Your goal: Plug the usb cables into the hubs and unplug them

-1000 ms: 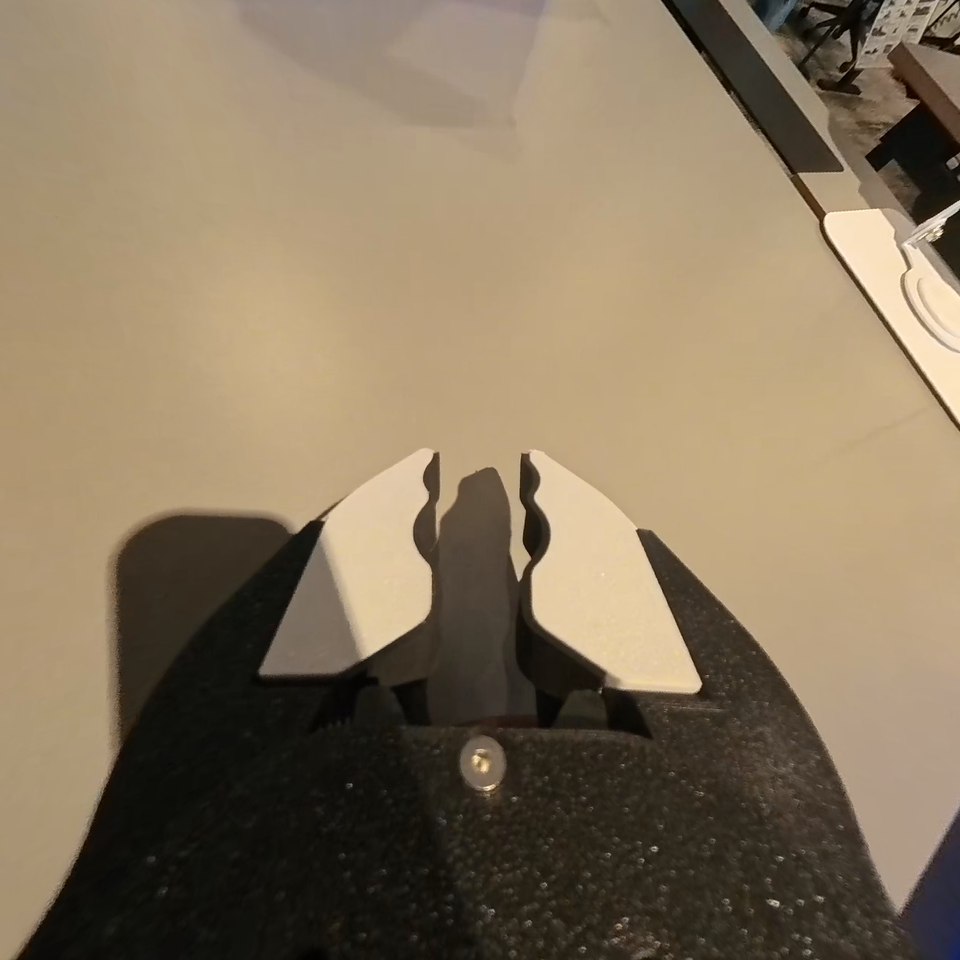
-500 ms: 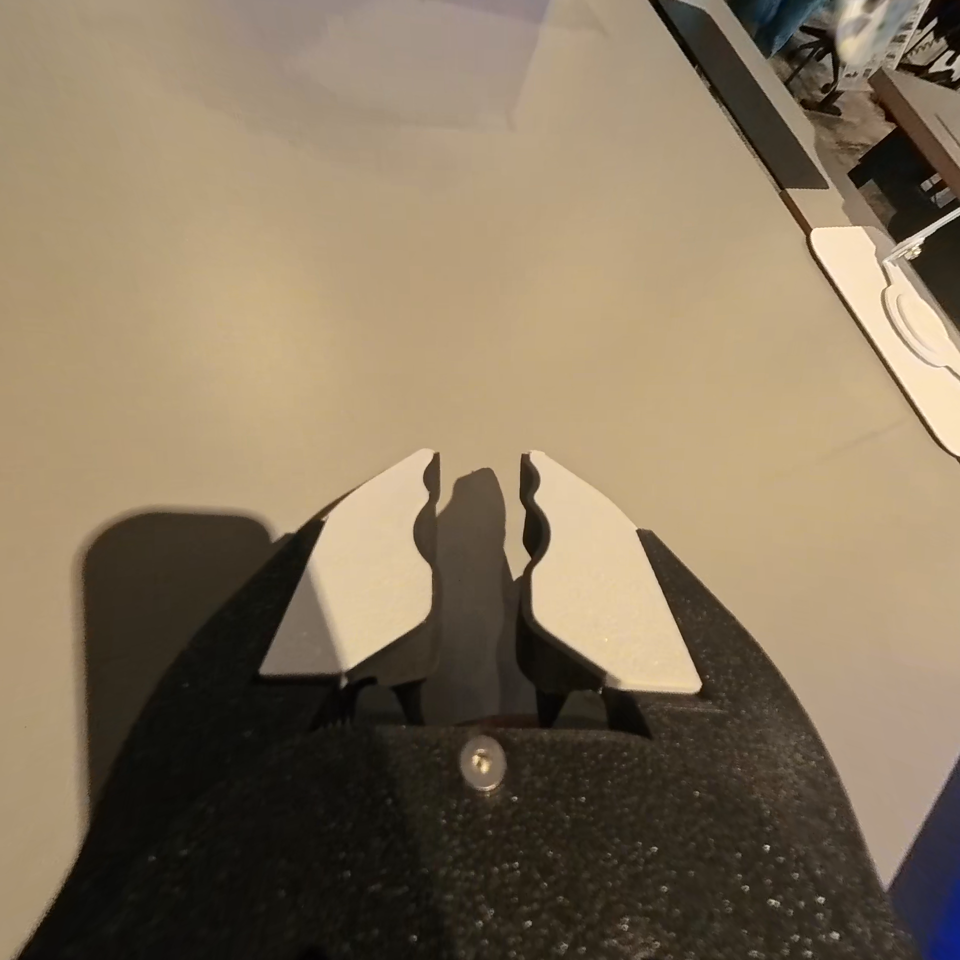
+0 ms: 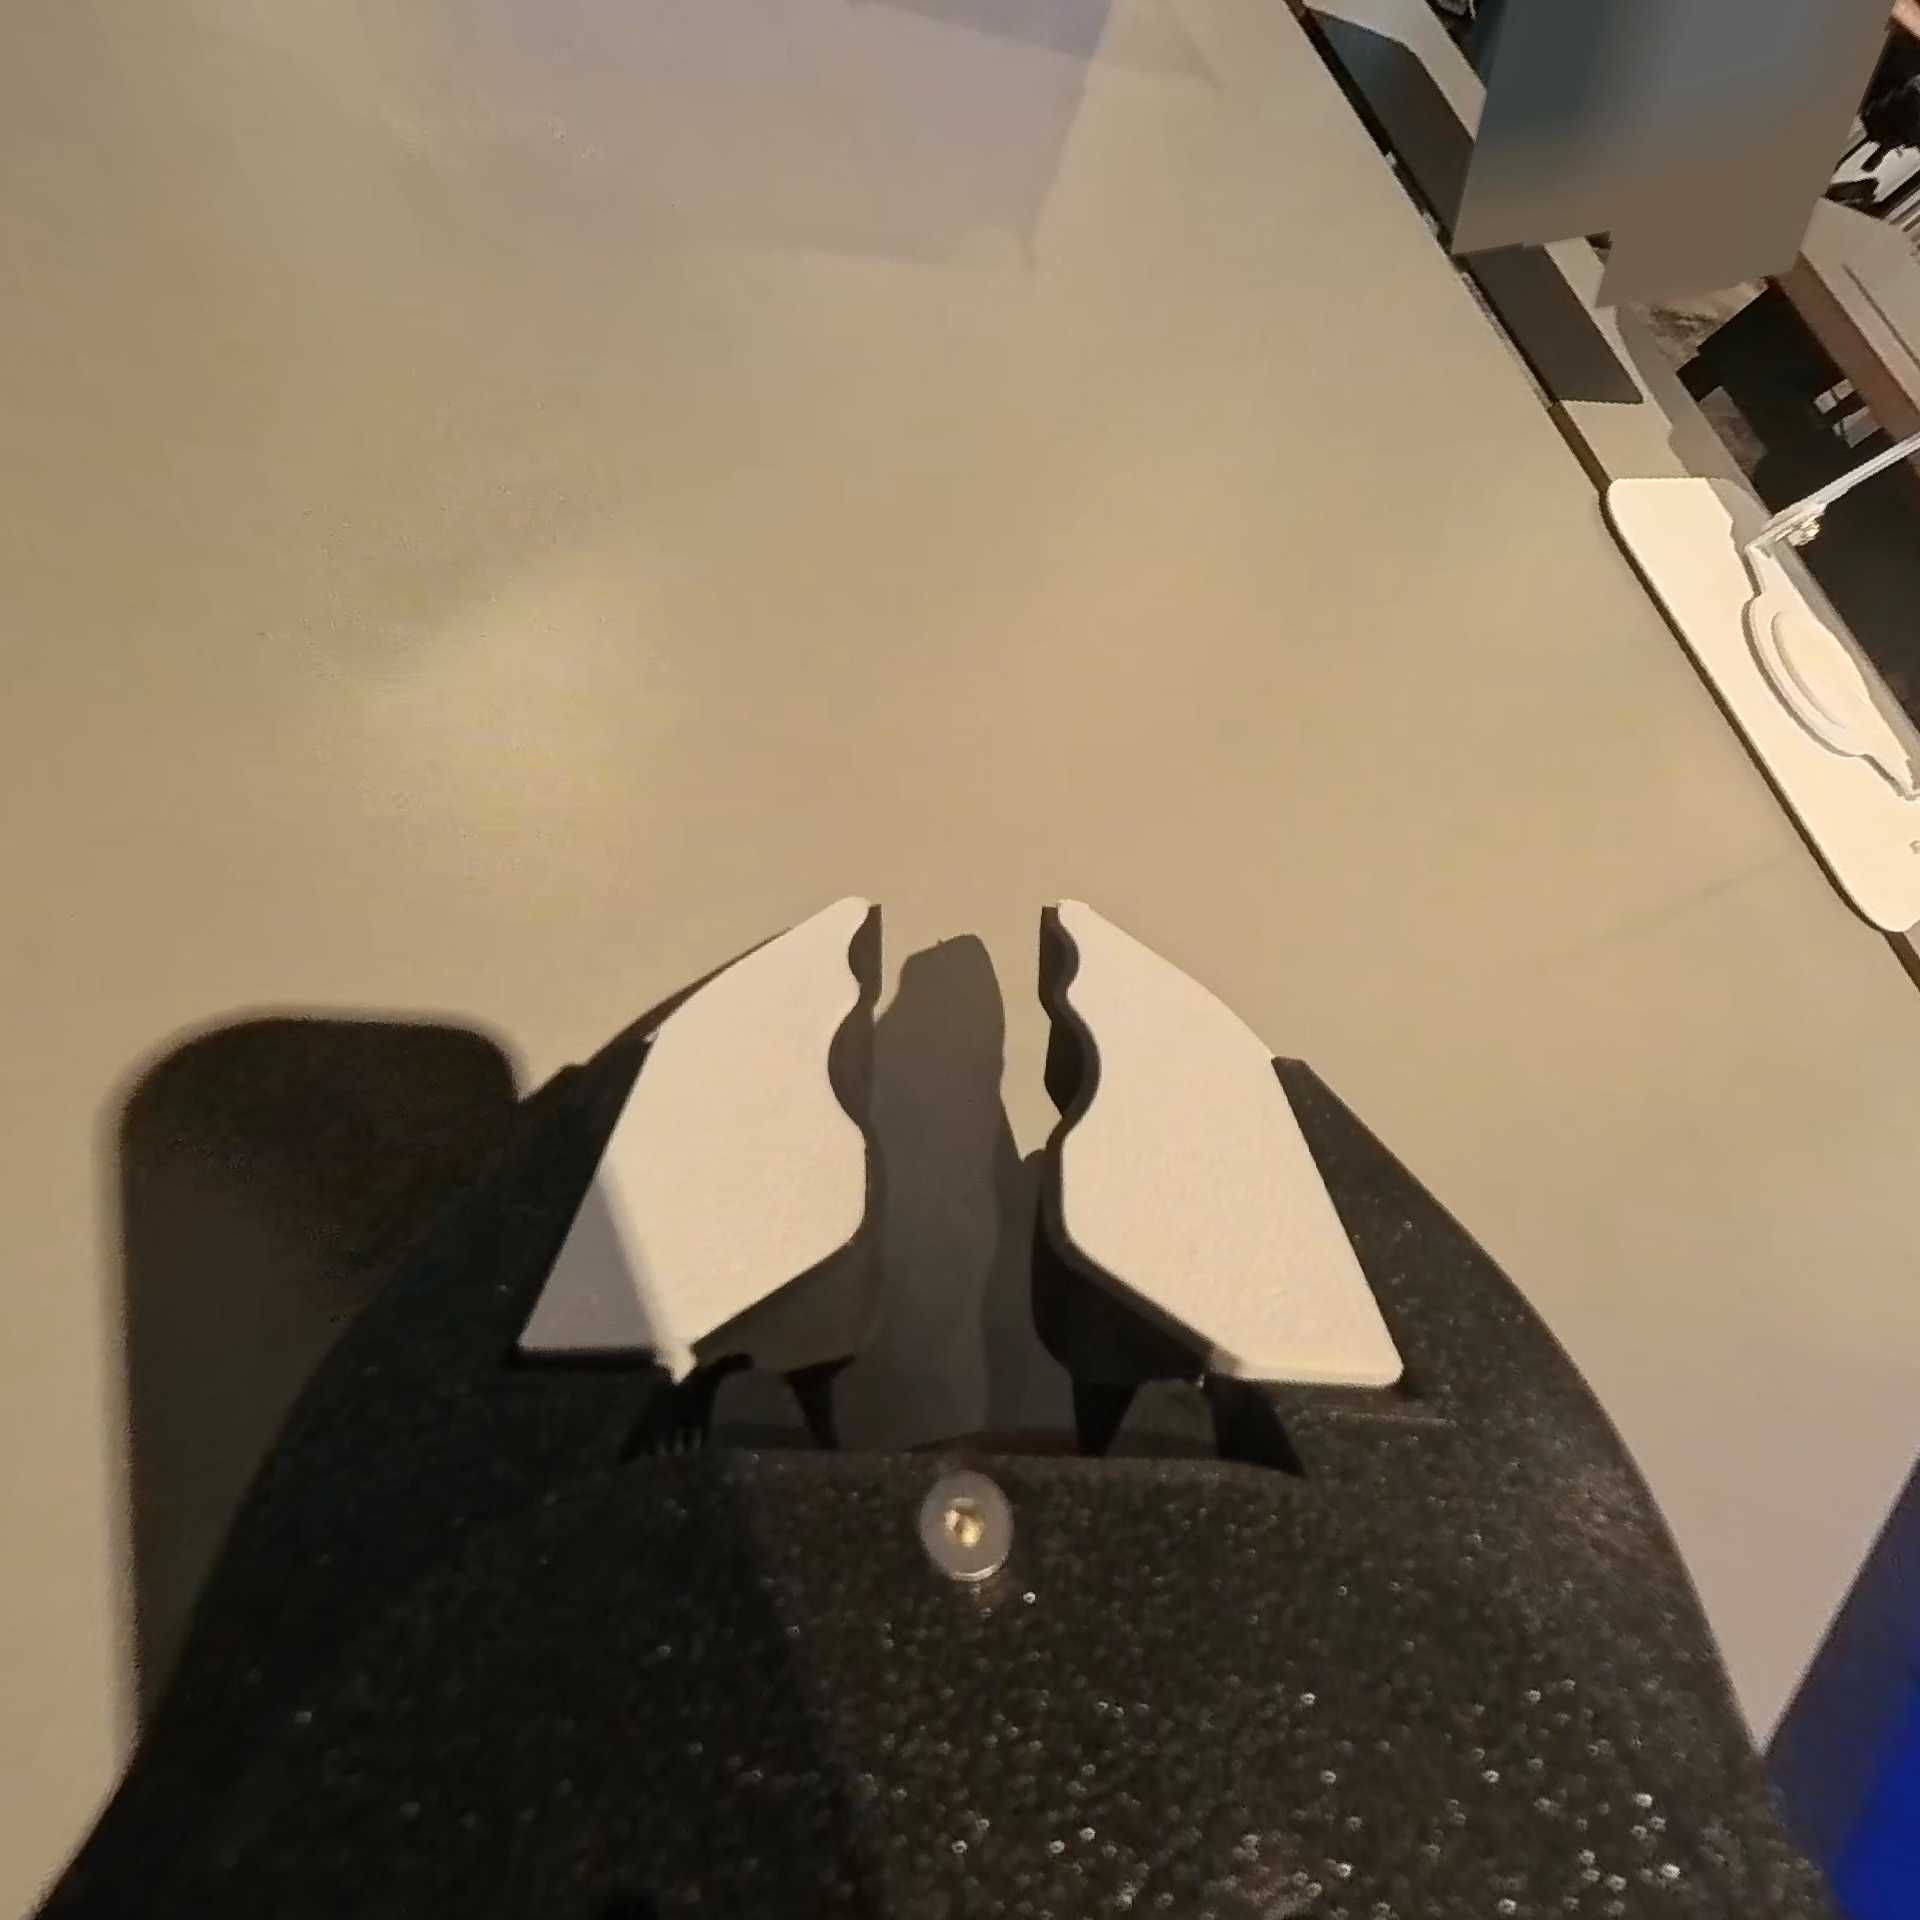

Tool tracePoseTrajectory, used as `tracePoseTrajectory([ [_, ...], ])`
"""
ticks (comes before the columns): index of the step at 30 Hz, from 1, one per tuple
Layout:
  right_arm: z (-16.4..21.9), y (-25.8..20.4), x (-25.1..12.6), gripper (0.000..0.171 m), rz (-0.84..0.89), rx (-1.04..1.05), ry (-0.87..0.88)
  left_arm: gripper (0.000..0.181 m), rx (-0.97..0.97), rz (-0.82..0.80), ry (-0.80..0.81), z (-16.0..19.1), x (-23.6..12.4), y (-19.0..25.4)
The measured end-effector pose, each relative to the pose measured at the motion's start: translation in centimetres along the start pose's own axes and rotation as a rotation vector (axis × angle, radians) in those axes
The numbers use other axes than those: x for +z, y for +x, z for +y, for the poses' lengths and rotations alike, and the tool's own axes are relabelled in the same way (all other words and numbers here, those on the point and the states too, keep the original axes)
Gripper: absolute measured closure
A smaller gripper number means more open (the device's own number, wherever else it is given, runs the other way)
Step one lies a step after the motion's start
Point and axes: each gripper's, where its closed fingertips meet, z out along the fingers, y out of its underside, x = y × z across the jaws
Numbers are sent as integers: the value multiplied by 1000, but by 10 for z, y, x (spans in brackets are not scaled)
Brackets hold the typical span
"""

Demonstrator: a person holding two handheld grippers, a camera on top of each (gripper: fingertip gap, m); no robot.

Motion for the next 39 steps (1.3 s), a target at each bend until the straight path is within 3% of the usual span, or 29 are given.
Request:
tracePoseTrajectory([
  [7, -2, 1, -2, 142, 11, -3, 22, 179, -20, 172, 435, -149, -43, 88],
  [12, -8, 10, -10, 147, 107, -27, 80, 179, -157, 438, 564, -191, -37, 175],
  [16, 2, 36, -28, 160, 329, -108, 99, 179, -230, 639, 519, -177, -3, 260],
  [19, 14, 54, -42, 161, 407, -58, 90, 179, -230, 777, 460, -151, 17, 325],
  [23, 17, 67, -54, 162, 446, 13, 126, 179, -190, 838, 371, -115, 30, 384],
  [31, 17, 69, -51, 162, 448, 10, 119, 179, -206, 829, 297, -81, 34, 401],
  [39, 17, 68, -47, 162, 440, -4, 103, 179, -299, 1067, 230, -59, 24, 443],
])
